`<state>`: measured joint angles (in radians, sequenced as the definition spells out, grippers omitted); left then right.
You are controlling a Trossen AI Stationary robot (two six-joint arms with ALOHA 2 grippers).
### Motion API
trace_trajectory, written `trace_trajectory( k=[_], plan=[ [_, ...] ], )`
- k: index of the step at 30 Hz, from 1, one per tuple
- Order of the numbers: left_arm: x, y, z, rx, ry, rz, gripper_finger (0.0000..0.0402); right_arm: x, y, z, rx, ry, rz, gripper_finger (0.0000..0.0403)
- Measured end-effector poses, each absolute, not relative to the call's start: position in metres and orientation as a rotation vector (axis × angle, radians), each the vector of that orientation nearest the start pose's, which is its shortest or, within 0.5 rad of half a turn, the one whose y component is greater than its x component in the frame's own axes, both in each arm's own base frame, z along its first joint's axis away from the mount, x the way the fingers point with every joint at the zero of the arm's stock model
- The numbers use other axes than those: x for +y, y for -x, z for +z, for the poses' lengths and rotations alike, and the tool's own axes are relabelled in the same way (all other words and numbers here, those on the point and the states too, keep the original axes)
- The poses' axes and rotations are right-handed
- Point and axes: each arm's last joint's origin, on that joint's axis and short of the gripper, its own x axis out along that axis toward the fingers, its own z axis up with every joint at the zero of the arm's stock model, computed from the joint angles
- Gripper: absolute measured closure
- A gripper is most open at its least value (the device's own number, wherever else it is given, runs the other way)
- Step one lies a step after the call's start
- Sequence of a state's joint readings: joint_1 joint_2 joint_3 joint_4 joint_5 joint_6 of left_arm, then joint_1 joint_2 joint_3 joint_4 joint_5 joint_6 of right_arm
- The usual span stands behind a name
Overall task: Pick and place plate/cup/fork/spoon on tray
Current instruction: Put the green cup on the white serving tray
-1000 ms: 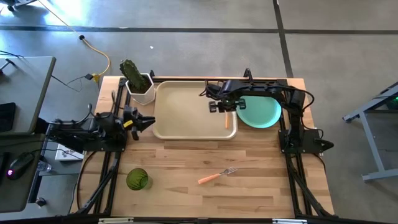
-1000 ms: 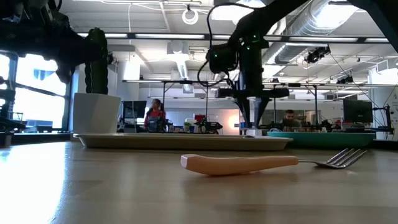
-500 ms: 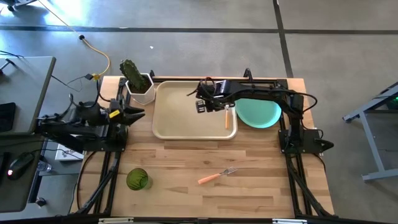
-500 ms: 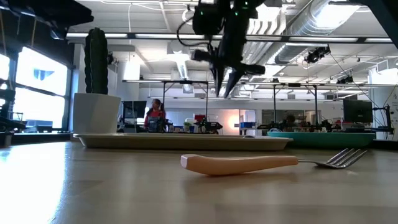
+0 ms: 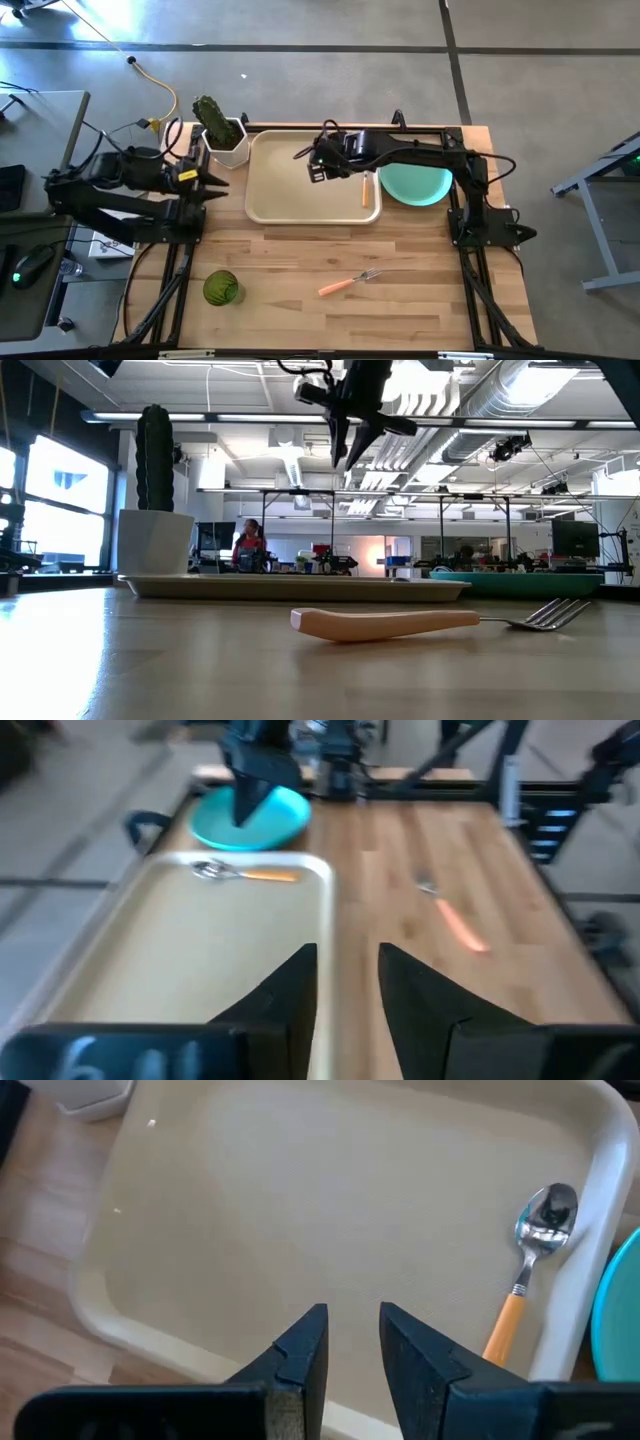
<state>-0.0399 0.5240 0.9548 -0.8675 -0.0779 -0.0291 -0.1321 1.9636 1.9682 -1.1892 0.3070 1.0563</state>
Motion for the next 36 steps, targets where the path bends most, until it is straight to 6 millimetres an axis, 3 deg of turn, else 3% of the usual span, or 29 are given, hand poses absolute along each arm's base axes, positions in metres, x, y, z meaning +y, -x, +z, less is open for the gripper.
trace_trajectory(
  k=[5, 10, 15, 23, 36],
  plan=[
    [-0.005, -0.09, 0.366, 0.545, 0.184, -0.027, 0.0265, -0.05, -0.398, 0.32, 0.863, -0.796, -0.963, 0.0318],
    [-0.012, -0.105, 0.355, 0.73, 0.302, -0.194, 0.0254, -0.043, -0.396, 0.319, 0.89, -0.765, -0.961, 0.0318],
    [-0.022, -0.118, 0.341, 0.9, 0.287, -0.254, 0.0261, -0.042, -0.39, 0.317, 0.947, -0.732, -0.991, 0.0318],
    [-0.05, -0.128, 0.335, 0.988, 0.228, -0.396, 0.0271, -0.045, -0.383, 0.315, 1.039, -0.665, -1.004, 0.0318],
    [-0.092, -0.142, 0.315, 1.18, 0.201, -0.415, 0.0273, -0.045, -0.382, 0.315, 1.062, -0.614, -0.977, 0.0318]
  ],
)
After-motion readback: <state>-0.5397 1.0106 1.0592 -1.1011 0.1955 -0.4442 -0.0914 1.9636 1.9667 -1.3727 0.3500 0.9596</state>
